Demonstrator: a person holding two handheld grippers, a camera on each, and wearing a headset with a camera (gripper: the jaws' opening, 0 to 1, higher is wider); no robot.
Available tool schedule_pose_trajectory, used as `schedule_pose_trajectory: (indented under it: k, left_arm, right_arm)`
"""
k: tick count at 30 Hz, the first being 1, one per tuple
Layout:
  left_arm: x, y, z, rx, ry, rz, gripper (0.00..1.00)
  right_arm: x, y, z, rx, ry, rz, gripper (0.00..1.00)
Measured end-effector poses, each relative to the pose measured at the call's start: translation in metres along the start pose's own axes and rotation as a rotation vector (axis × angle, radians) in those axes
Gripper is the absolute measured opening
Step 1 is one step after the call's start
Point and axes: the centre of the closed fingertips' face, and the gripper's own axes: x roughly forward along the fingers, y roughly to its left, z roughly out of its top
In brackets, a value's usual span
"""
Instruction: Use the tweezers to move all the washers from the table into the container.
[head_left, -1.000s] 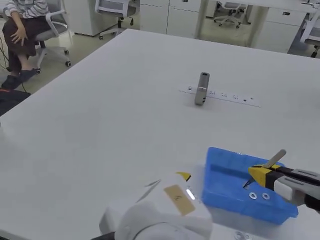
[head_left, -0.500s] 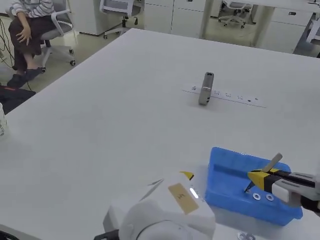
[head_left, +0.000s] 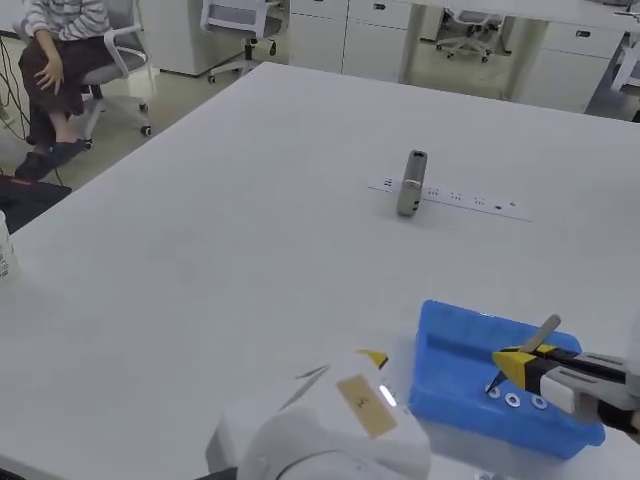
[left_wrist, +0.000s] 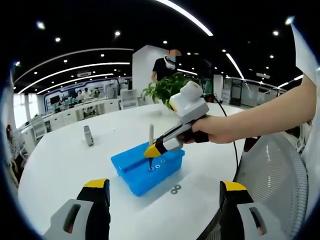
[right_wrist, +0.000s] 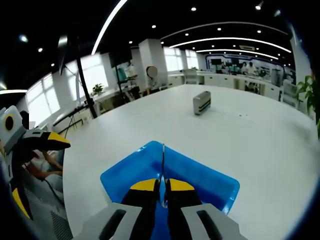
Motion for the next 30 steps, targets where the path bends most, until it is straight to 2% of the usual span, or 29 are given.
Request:
schedule_pose_trajectory:
  k: [4,7,13,17,30]
  left_arm:
    - [0.001,-0.001,0.0,0.003,0.002,-0.005,0.92]
    - [0.001,-0.002,-0.001,0.009,0.006,-0.01,0.92]
    - [0.001,-0.003,-0.001,0.009,0.005,-0.014,0.92]
    - [0.001,-0.003,-0.001,0.008,0.005,-0.015,0.92]
    - [0.001,-0.002,-0.002,0.009,0.012,-0.009,0.92]
  right_arm:
    - [-0.005,0.002,0.005,0.005,-0.023,-0.001,0.04]
    - [-0.011,0.008,0.014,0.051,-0.069,0.021,0.04]
    - [-0.024,0.012,0.027,0.082,-0.129,0.022,0.04]
    - [-0.034,0.019,0.033,0.106,-0.166,0.041,0.04]
    - [-0.056,0.04,0.025,0.119,-0.183,0.085,0.04]
